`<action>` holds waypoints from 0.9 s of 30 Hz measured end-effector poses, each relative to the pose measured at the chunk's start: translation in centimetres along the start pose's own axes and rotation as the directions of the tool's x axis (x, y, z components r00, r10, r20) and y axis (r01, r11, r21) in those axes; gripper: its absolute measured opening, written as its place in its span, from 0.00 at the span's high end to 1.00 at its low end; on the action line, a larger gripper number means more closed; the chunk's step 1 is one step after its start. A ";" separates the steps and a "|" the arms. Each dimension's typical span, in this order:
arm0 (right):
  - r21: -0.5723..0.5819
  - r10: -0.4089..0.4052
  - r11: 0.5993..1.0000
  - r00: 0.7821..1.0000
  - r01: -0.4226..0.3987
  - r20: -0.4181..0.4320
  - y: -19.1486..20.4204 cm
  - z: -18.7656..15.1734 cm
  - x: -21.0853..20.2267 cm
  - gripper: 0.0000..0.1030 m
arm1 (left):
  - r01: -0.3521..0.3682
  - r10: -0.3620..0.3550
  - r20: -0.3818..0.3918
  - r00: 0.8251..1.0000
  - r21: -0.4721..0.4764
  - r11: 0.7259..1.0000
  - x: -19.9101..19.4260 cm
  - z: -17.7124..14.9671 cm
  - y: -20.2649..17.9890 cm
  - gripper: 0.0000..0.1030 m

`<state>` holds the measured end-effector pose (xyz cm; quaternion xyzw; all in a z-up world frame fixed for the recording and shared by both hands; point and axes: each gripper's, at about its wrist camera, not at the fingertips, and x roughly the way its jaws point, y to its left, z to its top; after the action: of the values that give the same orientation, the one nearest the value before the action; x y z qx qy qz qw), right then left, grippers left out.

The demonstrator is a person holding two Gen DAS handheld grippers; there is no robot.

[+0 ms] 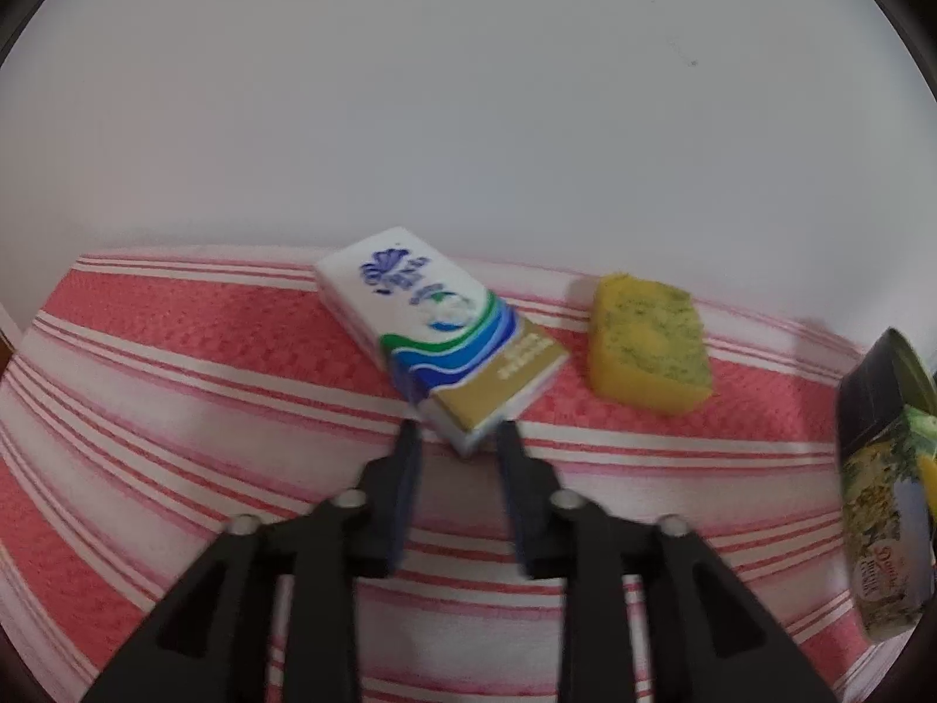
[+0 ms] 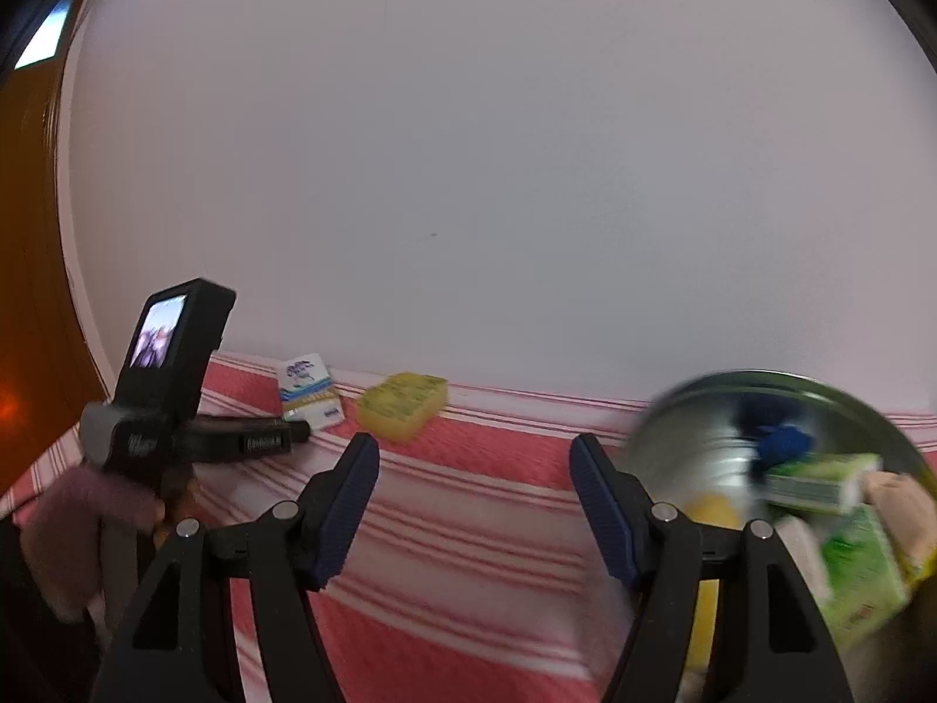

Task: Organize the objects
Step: 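Grasp the white Vinda tissue pack with the left tool while the right tool grasps the yellow sponge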

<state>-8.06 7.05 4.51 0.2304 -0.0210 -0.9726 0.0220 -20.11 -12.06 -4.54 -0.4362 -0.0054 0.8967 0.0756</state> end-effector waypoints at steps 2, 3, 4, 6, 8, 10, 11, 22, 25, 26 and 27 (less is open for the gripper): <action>0.027 0.024 0.999 0.999 -0.023 -0.044 0.7 0.9 2.5 0.32 | -0.028 0.028 0.017 0.999 -0.005 1.000 -0.6 0.1 0.9 0.29; 0.042 0.035 0.999 0.997 -0.033 -0.067 0.9 1.1 3.7 0.32 | -0.027 0.028 0.029 0.999 -0.015 1.000 -0.9 0.2 1.3 0.28; 0.061 0.048 0.997 0.995 -0.042 -0.092 1.0 1.2 5.6 0.32 | -0.021 0.022 0.029 0.999 -0.028 0.999 -1.1 0.3 1.9 0.28; 0.118 0.069 0.992 0.985 -0.050 -0.156 0.9 1.9 9.1 0.32 | 0.003 -0.002 0.014 1.000 -0.063 0.998 -1.5 0.5 3.5 0.28; 0.198 0.096 0.979 0.970 -0.051 -0.225 0.4 2.4 12.6 0.32 | 0.019 -0.017 0.015 1.000 -0.133 0.991 -2.0 0.8 5.3 0.28; 0.252 0.129 0.966 0.955 -0.060 -0.267 0.2 2.3 14.9 0.32 | 0.029 -0.027 0.017 0.999 -0.178 0.984 -2.5 1.2 6.5 0.28; 0.283 0.146 0.957 0.945 -0.059 -0.294 0.2 2.3 16.7 0.32 | 0.030 -0.027 0.020 0.999 -0.182 0.983 -2.6 1.3 6.8 0.28; 0.149 0.091 0.988 0.926 -0.038 -0.367 2.1 2.6 20.7 0.40 | -0.025 0.025 -0.001 1.000 -0.253 0.967 -3.1 2.8 8.1 0.28; 0.196 0.097 0.980 0.921 -0.023 -0.377 0.7 2.6 20.0 0.47 | -0.024 0.026 0.002 1.000 -0.251 0.968 -3.4 3.1 7.3 0.28; 0.195 0.062 0.981 0.935 0.008 -0.349 0.1 2.6 19.3 0.48 | -0.030 0.032 0.004 0.999 -0.241 0.970 -3.6 3.3 6.8 0.25; 0.196 0.058 0.981 0.944 0.007 -0.326 -0.3 2.7 18.8 0.48 | -0.042 0.044 0.006 0.999 -0.230 0.972 -3.6 3.5 6.3 0.19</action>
<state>-26.12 6.42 -1.50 0.3907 -0.1150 -0.9132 0.0154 -21.46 -18.57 -0.03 -0.4368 -0.1000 0.8939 0.0052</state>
